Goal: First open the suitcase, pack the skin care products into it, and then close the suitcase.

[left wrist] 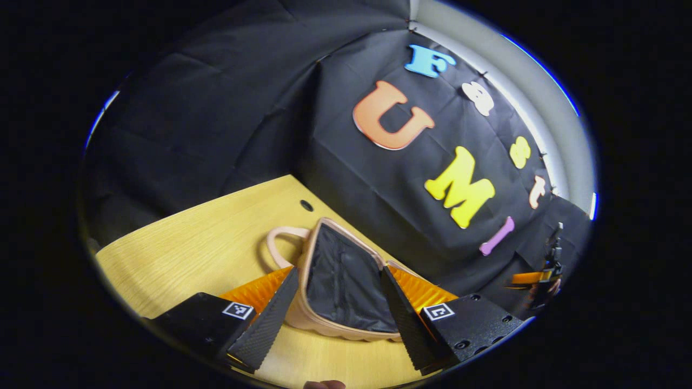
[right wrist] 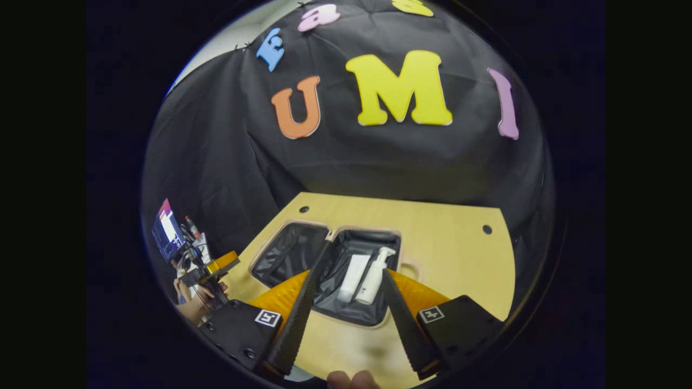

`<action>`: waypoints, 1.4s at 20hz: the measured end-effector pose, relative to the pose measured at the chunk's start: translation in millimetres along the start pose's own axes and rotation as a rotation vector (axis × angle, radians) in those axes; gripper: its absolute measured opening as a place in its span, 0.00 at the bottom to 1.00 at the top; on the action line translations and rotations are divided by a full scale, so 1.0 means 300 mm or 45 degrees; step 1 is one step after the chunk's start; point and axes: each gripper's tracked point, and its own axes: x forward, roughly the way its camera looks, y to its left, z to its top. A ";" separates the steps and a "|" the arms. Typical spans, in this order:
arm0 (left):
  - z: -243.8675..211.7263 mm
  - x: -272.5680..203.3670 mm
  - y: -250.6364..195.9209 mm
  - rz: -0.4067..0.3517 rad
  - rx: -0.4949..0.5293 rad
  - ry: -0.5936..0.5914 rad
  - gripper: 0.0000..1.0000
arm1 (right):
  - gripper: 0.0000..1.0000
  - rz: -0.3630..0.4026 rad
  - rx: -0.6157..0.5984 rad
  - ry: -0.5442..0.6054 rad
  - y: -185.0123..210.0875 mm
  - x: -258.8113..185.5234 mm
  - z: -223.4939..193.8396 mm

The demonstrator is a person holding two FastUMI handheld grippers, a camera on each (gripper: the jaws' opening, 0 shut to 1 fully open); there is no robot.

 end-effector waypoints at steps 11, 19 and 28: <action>-0.019 0.207 0.209 0.063 -0.388 0.115 0.93 | 0.75 -0.131 -0.113 -0.018 -0.049 -0.051 -0.005; -0.063 0.316 0.225 0.199 -0.392 0.253 0.24 | 0.75 -0.219 -0.113 -0.072 -0.097 -0.105 0.001; 0.197 0.232 -0.095 0.236 -0.031 0.098 0.07 | 0.75 -0.338 -0.122 -0.306 -0.187 -0.239 0.080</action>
